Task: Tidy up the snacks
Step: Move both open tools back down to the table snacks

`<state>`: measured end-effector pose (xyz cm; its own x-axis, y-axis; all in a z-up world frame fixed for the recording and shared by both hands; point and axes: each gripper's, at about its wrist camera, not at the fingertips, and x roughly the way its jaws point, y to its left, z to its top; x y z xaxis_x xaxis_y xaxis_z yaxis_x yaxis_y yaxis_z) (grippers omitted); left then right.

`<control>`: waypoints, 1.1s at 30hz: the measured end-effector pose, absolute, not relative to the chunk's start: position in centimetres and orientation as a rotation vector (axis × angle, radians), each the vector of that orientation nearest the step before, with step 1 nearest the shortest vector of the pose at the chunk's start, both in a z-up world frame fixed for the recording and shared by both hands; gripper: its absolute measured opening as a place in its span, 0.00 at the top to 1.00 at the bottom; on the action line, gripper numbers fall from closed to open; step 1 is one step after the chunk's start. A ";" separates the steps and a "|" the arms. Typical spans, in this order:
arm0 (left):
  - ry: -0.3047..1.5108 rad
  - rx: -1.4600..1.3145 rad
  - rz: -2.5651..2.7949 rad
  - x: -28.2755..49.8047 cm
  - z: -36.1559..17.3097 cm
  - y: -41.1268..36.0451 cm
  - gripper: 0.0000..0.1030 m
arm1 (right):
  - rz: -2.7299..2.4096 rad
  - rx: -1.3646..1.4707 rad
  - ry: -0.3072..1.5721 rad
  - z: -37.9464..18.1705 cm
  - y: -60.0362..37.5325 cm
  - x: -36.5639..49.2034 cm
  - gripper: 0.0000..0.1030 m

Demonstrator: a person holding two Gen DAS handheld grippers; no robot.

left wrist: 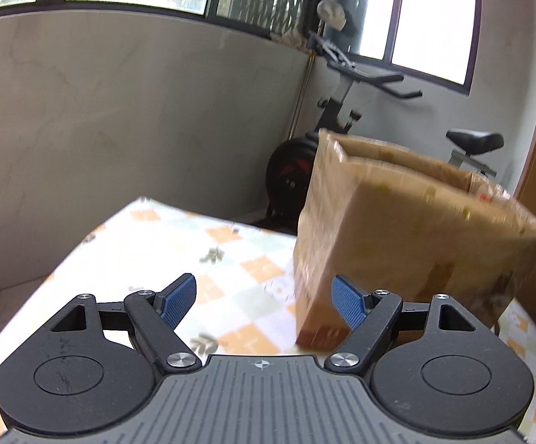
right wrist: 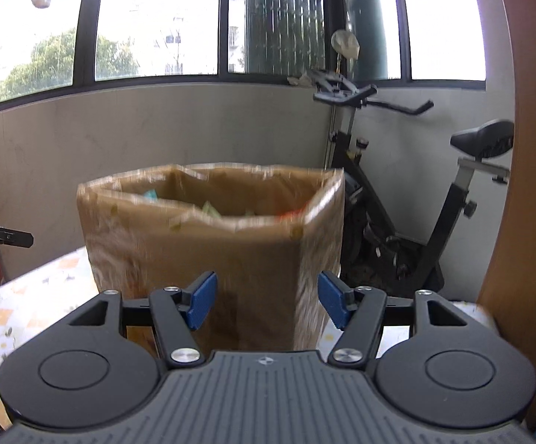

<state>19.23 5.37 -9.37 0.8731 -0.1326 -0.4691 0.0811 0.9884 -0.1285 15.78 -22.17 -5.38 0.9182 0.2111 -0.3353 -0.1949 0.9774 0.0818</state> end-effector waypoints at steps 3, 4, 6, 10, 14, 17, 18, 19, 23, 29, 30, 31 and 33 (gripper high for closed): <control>0.524 -0.108 -0.108 19.3 -10.4 5.6 0.20 | 0.202 0.060 0.381 -7.1 -22.0 15.8 0.38; 0.533 -0.107 -0.105 19.3 -10.9 5.5 0.20 | 0.200 0.063 0.390 -7.6 -21.9 15.7 0.38; 0.546 -0.102 -0.101 19.2 -11.7 5.5 0.20 | 0.198 0.074 0.407 -8.6 -21.9 15.8 0.38; 0.564 -0.094 -0.099 19.2 -12.7 5.4 0.20 | 0.190 0.099 0.434 -10.2 -22.1 15.9 0.38; 0.585 -0.094 -0.104 19.2 -13.6 5.4 0.21 | 0.183 0.118 0.457 -11.7 -22.2 16.1 0.38; 0.601 -0.088 -0.113 19.2 -14.2 5.2 0.21 | 0.178 0.137 0.477 -12.9 -22.2 16.2 0.38; 0.608 -0.084 -0.116 19.2 -14.4 5.2 0.21 | 0.175 0.143 0.485 -13.3 -22.2 16.2 0.38; 0.615 -0.079 -0.118 19.2 -14.7 5.1 0.21 | 0.172 0.151 0.493 -13.7 -22.1 16.2 0.38; 0.653 -0.058 -0.138 19.1 -15.6 4.9 0.21 | 0.166 0.168 0.525 -15.4 -21.7 16.3 0.38; 0.704 -0.022 -0.180 18.8 -17.3 4.3 0.21 | 0.175 0.176 0.547 -16.8 -21.0 16.4 0.38; 0.713 -0.016 -0.183 18.8 -17.5 4.1 0.21 | 0.176 0.167 0.552 -16.9 -20.7 16.4 0.38; 0.720 -0.009 -0.186 18.8 -17.8 4.0 0.21 | 0.178 0.158 0.553 -17.0 -20.6 16.4 0.38; 0.733 0.004 -0.190 18.9 -18.2 3.6 0.21 | 0.181 0.155 0.549 -16.9 -20.5 16.4 0.38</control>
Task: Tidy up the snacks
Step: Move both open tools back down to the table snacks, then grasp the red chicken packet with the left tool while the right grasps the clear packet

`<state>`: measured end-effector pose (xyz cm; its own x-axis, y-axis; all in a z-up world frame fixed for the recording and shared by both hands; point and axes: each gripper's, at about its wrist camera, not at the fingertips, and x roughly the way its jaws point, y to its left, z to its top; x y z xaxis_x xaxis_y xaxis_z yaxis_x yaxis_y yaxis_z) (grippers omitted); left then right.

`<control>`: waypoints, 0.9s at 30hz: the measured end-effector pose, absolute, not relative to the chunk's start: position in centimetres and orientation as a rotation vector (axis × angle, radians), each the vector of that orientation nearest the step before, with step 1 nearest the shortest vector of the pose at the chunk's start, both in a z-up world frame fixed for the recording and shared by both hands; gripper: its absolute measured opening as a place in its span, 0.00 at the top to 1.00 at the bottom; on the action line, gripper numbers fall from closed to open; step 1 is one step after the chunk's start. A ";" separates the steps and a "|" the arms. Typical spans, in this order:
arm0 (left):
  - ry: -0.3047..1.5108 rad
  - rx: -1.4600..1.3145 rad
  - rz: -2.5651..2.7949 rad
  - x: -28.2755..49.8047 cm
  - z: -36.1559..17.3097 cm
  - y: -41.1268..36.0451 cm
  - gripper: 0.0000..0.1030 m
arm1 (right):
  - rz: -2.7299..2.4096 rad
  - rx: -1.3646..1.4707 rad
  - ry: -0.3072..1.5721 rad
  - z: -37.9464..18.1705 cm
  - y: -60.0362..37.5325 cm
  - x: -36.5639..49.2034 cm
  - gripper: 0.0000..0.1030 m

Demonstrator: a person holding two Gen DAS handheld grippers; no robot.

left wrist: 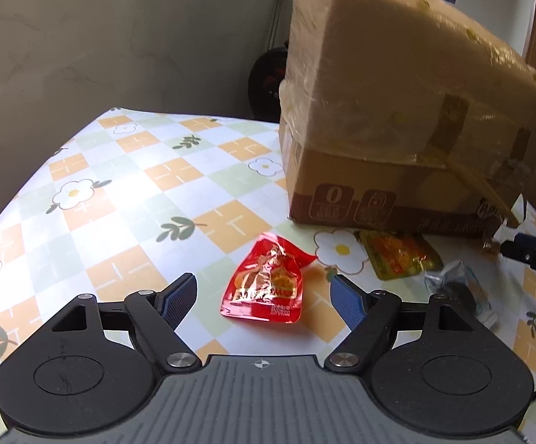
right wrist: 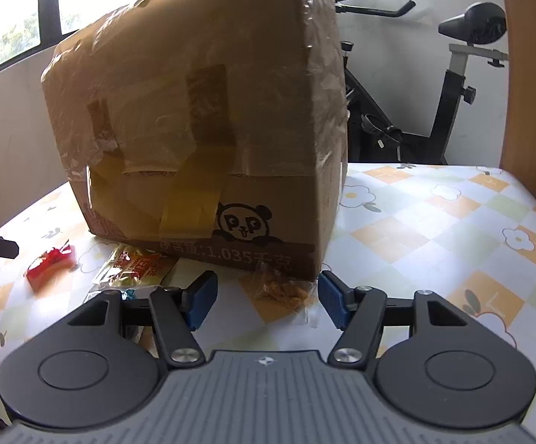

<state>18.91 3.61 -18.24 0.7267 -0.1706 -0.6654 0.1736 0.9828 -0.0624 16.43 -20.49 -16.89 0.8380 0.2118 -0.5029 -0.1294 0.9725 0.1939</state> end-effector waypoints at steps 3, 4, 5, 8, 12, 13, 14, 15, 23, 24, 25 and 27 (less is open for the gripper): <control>0.741 0.022 -0.191 19.6 -18.7 3.1 0.21 | 0.181 0.162 0.558 -17.2 -20.5 16.5 0.38; 0.744 0.027 -0.188 20.0 -18.9 3.0 0.21 | 0.182 0.164 0.560 -17.2 -20.5 16.5 0.38; 0.747 0.030 -0.186 20.3 -19.1 2.9 0.21 | 0.183 0.164 0.560 -17.2 -20.5 16.5 0.38; 0.758 0.034 -0.176 21.7 -19.7 2.6 0.21 | 0.185 0.152 0.570 -17.4 -20.3 16.6 0.38; 0.785 0.039 -0.164 23.2 -20.7 2.2 0.21 | 0.177 0.136 0.574 -17.5 -19.9 16.5 0.38; 0.793 0.038 -0.161 23.5 -21.0 2.1 0.21 | 0.175 0.133 0.574 -17.5 -19.9 16.5 0.38; 0.795 0.040 -0.156 23.5 -21.2 2.0 0.22 | 0.174 0.132 0.576 -17.6 -19.8 16.5 0.38; 0.784 0.052 -0.148 23.5 -21.3 1.8 0.22 | 0.172 0.132 0.577 -17.6 -19.8 16.5 0.38; 0.772 0.045 -0.123 21.4 -20.8 1.7 0.48 | 0.147 0.183 0.587 -17.7 -20.8 16.9 0.38; 0.772 0.040 -0.123 21.1 -20.7 1.7 0.48 | 0.145 0.183 0.587 -17.6 -20.8 17.0 0.38; 0.772 0.034 -0.127 20.7 -20.7 1.7 0.48 | 0.143 0.179 0.590 -17.6 -20.8 17.2 0.38; 0.772 0.030 -0.135 20.1 -20.7 1.7 0.48 | 0.148 0.151 0.606 -17.4 -20.7 17.7 0.38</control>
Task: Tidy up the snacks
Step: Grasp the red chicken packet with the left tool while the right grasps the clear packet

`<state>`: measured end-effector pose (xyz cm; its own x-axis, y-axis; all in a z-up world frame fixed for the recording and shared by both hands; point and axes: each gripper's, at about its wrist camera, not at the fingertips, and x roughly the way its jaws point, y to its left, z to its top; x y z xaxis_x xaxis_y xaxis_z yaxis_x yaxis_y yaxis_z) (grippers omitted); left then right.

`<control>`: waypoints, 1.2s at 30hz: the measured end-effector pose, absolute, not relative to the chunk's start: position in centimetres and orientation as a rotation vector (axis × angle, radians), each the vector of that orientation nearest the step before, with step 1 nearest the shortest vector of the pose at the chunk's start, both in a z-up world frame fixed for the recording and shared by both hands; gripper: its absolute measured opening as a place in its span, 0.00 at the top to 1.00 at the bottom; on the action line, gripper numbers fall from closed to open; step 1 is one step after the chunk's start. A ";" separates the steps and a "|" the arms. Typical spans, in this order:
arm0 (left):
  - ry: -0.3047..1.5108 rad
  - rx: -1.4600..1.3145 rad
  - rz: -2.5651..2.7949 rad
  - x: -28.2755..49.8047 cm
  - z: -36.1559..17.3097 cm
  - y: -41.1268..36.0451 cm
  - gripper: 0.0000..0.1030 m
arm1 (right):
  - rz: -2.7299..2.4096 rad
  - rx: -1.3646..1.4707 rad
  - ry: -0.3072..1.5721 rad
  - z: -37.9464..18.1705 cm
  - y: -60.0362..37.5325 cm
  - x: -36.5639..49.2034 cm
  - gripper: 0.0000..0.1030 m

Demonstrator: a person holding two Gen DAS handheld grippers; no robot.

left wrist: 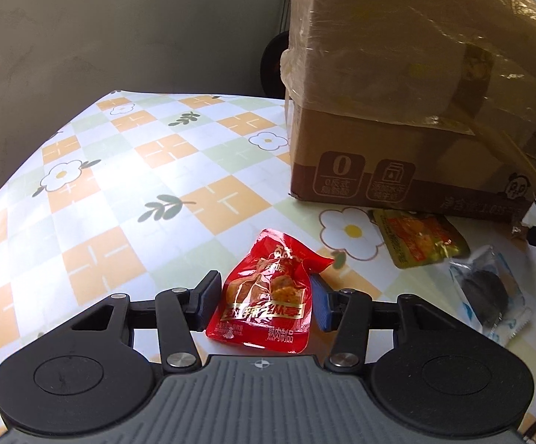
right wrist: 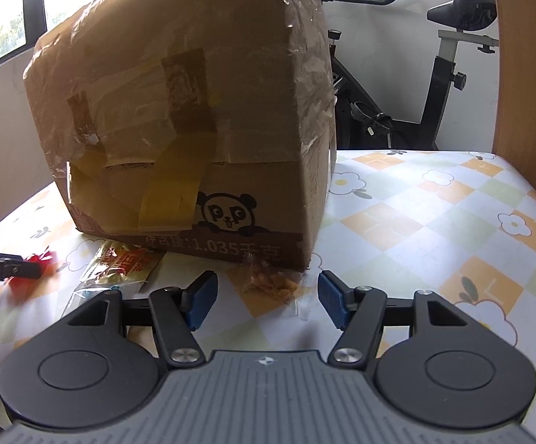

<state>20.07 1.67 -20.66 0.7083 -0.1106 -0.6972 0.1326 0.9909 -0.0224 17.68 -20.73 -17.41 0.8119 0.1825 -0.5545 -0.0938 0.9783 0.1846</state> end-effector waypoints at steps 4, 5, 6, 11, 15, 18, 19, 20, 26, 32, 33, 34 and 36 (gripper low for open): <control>0.766 0.034 -0.143 19.1 -20.7 1.7 0.48 | 0.158 0.047 0.617 -17.2 -20.0 18.8 0.38; 0.765 0.034 -0.141 18.9 -20.7 1.7 0.48 | 0.164 0.024 0.619 -17.2 -19.8 19.1 0.38; 0.764 0.033 -0.139 18.8 -20.6 1.7 0.48 | 0.178 0.020 0.627 -17.3 -19.7 19.5 0.38; 0.765 0.009 -0.127 18.8 -20.5 1.8 0.47 | 0.191 0.036 0.693 -18.2 -20.1 21.4 0.38; 0.762 0.007 -0.128 18.6 -20.6 2.0 0.47 | 0.209 0.066 0.690 -18.4 -20.4 21.1 0.37; 0.760 0.010 -0.124 18.5 -20.6 2.0 0.47 | 0.226 0.101 0.681 -18.5 -20.5 20.4 0.40; 0.759 0.013 -0.122 18.4 -20.6 2.0 0.47 | 0.226 0.113 0.678 -18.5 -20.6 20.1 0.42; 0.759 0.017 -0.121 18.3 -20.7 2.0 0.47 | 0.224 0.120 0.675 -18.4 -20.6 19.8 0.45; 0.761 0.031 -0.121 18.3 -20.7 1.8 0.47 | 0.262 0.054 0.668 -18.1 -19.3 19.2 0.58; 0.756 0.043 -0.121 18.2 -20.7 1.6 0.47 | 0.244 -0.009 0.655 -18.6 -18.1 19.4 0.60; 0.755 0.047 -0.121 18.2 -20.7 1.5 0.46 | 0.239 -0.027 0.650 -18.7 -17.8 19.4 0.59; 0.754 0.050 -0.120 18.2 -20.8 1.5 0.46 | 0.236 -0.044 0.648 -18.7 -17.6 19.5 0.59; 0.753 0.050 -0.122 18.2 -20.8 1.4 0.45 | 0.230 -0.060 0.641 -18.7 -17.3 19.4 0.59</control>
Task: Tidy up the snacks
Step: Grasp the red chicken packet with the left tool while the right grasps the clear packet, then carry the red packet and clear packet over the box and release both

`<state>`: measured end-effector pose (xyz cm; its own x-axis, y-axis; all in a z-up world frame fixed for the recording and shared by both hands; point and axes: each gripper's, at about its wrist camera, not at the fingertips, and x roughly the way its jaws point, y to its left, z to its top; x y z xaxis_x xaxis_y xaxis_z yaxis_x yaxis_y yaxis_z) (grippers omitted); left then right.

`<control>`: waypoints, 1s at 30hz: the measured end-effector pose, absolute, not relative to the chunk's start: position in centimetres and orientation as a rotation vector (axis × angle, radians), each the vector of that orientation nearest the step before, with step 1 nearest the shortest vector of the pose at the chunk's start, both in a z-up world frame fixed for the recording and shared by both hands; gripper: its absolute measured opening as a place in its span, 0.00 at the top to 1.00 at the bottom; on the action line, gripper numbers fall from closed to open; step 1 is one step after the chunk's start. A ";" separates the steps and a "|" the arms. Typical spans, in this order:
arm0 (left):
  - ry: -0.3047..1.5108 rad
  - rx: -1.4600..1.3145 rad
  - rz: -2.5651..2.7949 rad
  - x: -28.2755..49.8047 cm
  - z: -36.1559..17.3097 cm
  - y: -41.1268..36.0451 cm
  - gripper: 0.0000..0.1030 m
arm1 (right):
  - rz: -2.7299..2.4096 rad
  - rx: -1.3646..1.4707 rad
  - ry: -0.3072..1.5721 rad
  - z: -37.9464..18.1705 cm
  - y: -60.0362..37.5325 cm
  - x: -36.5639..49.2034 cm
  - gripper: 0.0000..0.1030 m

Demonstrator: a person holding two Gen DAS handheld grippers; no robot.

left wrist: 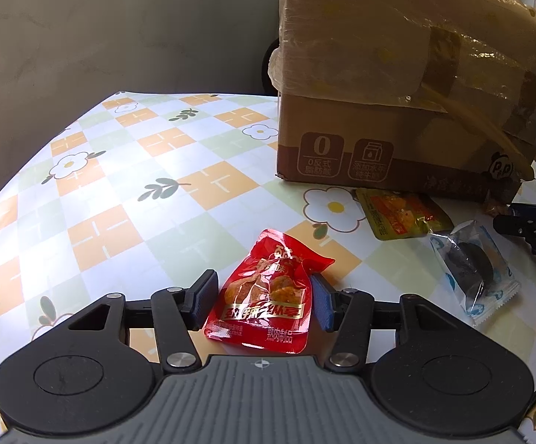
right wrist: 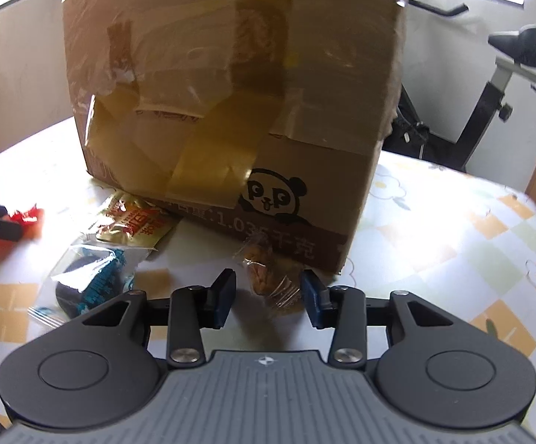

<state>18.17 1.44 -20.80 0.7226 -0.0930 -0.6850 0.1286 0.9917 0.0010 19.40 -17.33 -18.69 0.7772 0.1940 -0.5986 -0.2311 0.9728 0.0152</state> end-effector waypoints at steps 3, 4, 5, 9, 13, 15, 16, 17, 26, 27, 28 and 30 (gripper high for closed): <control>0.752 0.054 -0.127 18.1 -20.8 1.4 0.44 | 0.229 -0.049 0.642 -18.8 -17.5 19.3 0.59; 0.754 0.052 -0.129 18.1 -20.8 1.5 0.44 | 0.232 -0.039 0.643 -18.8 -17.6 19.3 0.59; 0.755 0.046 -0.128 18.1 -20.7 1.6 0.45 | 0.232 -0.032 0.644 -18.7 -17.7 19.3 0.63; 0.758 -0.033 -0.160 17.7 -20.4 2.7 0.56 | 0.250 -0.017 0.643 -18.5 -18.1 19.1 0.74; 0.759 -0.051 -0.183 16.5 -20.4 2.9 0.57 | 0.264 -0.002 0.629 -17.9 -18.2 18.4 0.75; 0.761 -0.068 -0.186 16.1 -20.2 3.0 0.57 | 0.268 0.028 0.625 -17.6 -18.5 17.7 0.75; 0.760 -0.077 -0.189 15.9 -20.1 3.2 0.57 | 0.269 0.054 0.624 -17.6 -18.7 17.1 0.75; 0.756 -0.081 -0.190 15.7 -20.0 3.2 0.57 | 0.269 0.072 0.625 -17.6 -18.8 16.5 0.75; 0.703 -0.080 -0.228 14.7 -18.1 2.5 0.57 | 0.253 0.153 0.593 -16.4 -20.2 11.7 0.75; 0.691 -0.075 -0.235 14.6 -17.7 2.3 0.57 | 0.253 0.163 0.583 -16.1 -20.4 11.3 0.76; 0.677 -0.068 -0.241 14.5 -17.3 2.1 0.57 | 0.253 0.169 0.570 -15.7 -20.6 11.1 0.76; 0.644 -0.068 -0.256 14.3 -16.1 1.9 0.57 | 0.262 0.163 0.535 -14.5 -20.9 10.4 0.76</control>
<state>14.32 1.91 -16.11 0.7697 -0.2565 -0.5846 0.2146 0.9664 -0.1415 10.36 -20.93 -14.55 0.8283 0.2876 -0.4809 -0.2029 0.9539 0.2211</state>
